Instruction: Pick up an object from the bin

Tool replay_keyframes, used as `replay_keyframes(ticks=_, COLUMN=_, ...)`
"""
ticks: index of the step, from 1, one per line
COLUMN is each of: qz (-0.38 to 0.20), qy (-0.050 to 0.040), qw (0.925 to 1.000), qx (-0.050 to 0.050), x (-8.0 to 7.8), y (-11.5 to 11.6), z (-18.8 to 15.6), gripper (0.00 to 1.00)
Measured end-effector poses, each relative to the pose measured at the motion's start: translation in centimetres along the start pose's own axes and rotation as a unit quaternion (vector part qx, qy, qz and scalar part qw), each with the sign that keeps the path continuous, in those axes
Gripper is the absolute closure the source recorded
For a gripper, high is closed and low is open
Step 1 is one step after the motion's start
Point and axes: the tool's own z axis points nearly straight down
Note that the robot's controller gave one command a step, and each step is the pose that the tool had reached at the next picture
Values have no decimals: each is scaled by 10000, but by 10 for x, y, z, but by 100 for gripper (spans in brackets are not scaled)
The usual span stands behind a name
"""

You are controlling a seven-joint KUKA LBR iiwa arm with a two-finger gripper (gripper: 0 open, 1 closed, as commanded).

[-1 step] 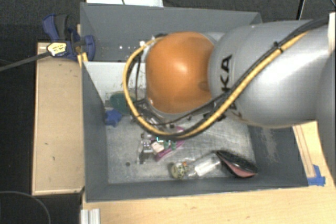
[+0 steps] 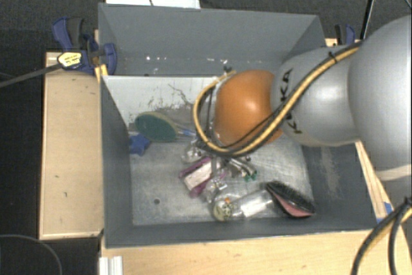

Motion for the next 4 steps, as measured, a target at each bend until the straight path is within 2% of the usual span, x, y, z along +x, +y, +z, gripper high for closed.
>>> replay_keyframes(ticks=1, qz=196, qy=-2, qw=9998, qx=13, x=-7, y=-9, z=-29, gripper=0)
replay_keyframes(ticks=2, qz=140, qy=-2, qw=9999, qx=16, x=-8, y=-16, z=-53, gripper=0)
replay_keyframes(ticks=3, qz=-687, qy=14, qw=9976, qx=11, x=-14, y=-23, z=0, gripper=0)
replay_keyframes(ticks=4, qz=-650, qy=0, qw=9979, qx=8, x=-16, y=-23, z=-2, gripper=0)
